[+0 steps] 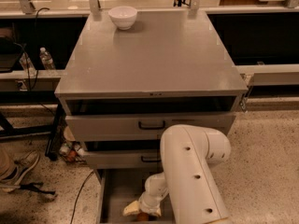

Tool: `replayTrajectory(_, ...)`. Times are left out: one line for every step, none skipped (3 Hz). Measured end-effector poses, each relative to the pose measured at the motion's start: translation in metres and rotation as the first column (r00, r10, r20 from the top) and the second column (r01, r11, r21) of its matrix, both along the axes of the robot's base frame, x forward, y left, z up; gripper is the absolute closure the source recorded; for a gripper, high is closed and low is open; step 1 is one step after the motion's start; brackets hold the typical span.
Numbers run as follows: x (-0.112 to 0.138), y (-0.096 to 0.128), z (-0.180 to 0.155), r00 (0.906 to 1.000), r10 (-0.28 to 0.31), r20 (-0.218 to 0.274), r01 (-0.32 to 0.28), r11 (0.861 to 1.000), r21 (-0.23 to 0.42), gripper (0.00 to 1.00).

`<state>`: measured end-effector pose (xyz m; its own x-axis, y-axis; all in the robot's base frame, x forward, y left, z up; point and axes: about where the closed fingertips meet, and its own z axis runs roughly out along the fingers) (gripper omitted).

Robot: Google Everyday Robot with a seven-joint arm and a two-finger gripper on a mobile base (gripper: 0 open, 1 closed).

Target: Pick orange from bottom drawer and place on counter

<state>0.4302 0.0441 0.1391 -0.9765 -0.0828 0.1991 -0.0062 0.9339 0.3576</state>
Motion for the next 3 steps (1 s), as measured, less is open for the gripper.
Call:
replayTrajectory(-0.001, 0.004, -0.011, 0.9999, -0.012, -0.005, 0.011, 0.999, -0.030, 0.00)
replayTrajectory(-0.003, 0.007, -0.021, 0.9997, -0.019, -0.018, 0.018, 0.998, -0.055, 0.08)
replayTrajectory(-0.004, 0.008, -0.028, 0.9991, -0.028, -0.032, 0.026, 0.998, -0.063, 0.21)
